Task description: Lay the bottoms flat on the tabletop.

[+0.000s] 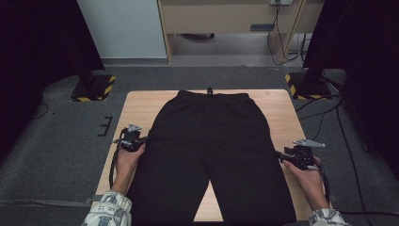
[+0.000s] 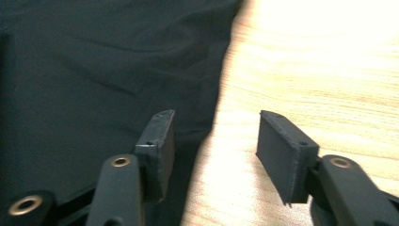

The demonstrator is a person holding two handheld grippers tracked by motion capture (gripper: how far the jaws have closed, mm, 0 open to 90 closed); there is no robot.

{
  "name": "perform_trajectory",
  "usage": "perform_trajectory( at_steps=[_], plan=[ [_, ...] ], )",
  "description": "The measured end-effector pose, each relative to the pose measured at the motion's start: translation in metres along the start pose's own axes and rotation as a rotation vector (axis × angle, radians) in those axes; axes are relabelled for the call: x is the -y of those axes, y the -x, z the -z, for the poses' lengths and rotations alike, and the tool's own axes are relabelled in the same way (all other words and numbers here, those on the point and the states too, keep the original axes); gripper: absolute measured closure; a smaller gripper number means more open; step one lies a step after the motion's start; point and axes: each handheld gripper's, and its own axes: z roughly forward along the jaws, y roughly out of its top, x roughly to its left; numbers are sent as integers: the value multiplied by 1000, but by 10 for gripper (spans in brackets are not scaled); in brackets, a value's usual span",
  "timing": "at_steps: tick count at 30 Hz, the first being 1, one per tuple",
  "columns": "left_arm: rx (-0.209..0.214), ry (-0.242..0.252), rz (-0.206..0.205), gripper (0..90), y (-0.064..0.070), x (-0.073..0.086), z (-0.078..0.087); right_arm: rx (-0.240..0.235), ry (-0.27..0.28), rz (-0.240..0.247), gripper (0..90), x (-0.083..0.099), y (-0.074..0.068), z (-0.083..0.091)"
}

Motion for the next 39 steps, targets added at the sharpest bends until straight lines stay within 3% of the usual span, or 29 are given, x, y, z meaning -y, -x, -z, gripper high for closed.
perform_trajectory(
  at_steps=[1, 2, 3, 4, 5, 9, 13, 21, 26, 28, 33, 39],
  plan=[
    [33, 9, -31, 806, 2, 0, -1, 1, 6, 4, 416, 0, 0, 0],
    [18, -3, -60, 711, 4, 1, -1, 2, 8, 14, 362, 0, -1, 1],
    [-5, -3, -65, 621, 4, 2, 0, 9, 6, 15, 317, -1, -1, 1],
    [-14, 7, -44, 500, 2, 2, 3, 17, 5, 28, 261, -3, -1, 1],
    [-16, 11, -35, 442, 1, 3, 6, 31, 7, 39, 218, -4, 0, 2],
    [-21, 3, -9, 248, -11, 8, 22, 68, 14, 26, 118, -5, 6, 2],
    [-33, 4, 9, 146, -21, 18, 35, 87, -1, 27, 93, -4, 14, -2],
    [-57, -1, -19, 123, -29, 23, 41, 178, -21, 0, 141, -8, 38, -5],
    [-68, -49, -31, 116, -33, 29, 36, 180, -22, -8, 135, -6, 50, -6],
    [-68, -66, -30, 113, -35, 33, 33, 181, -25, -10, 130, -2, 51, -9],
    [-62, -34, -21, 83, -36, 38, 33, 181, -47, 9, 115, 0, 47, -11],
    [-71, -35, -16, 74, -33, 41, 36, 182, -54, 24, 110, 4, 39, -8]
  ],
)
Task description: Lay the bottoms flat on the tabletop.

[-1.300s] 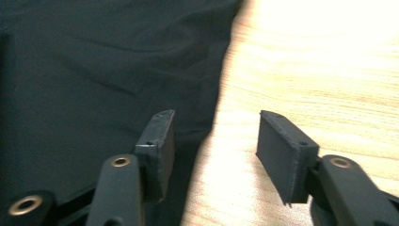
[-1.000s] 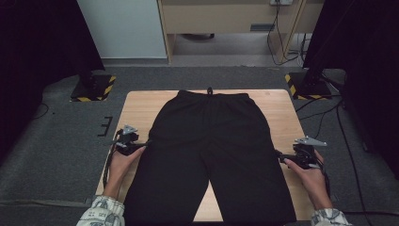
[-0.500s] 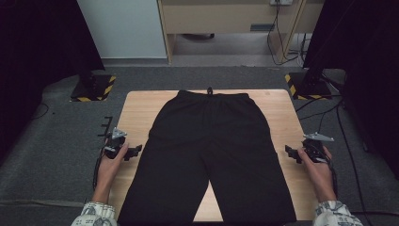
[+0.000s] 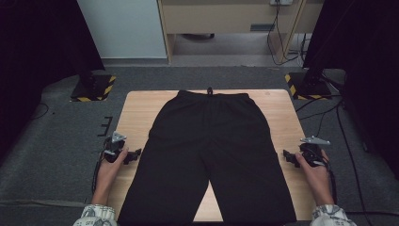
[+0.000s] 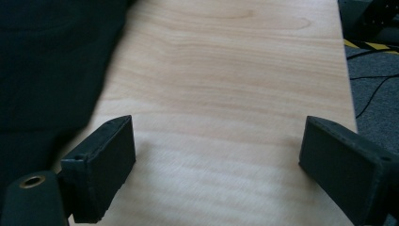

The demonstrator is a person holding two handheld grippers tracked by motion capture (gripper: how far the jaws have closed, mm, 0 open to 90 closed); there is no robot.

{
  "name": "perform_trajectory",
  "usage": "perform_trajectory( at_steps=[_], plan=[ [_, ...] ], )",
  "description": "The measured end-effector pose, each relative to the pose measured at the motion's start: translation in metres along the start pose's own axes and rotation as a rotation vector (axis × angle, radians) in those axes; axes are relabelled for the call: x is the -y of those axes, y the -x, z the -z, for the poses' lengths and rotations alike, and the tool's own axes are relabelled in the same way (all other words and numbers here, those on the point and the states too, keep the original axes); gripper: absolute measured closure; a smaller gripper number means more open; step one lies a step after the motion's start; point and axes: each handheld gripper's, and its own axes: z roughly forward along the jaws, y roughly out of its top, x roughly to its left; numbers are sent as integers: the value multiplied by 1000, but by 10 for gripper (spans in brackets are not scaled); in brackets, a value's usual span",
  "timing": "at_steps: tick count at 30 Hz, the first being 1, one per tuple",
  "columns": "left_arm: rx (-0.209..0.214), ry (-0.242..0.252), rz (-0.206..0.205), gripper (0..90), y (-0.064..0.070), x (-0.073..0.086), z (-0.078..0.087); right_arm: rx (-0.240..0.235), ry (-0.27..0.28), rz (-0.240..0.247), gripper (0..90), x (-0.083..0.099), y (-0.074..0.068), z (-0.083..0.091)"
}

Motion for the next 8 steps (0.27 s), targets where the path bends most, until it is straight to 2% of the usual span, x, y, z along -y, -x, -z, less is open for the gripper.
perform_trajectory(
  at_steps=[4, 8],
  plan=[
    [-7, -2, 6, 66, 4, 2, 2, -11, -2, 8, 101, 4, -7, 4],
    [-6, -4, 5, 63, 6, 4, 4, -11, -2, 5, 99, 4, -8, 4]
  ],
)
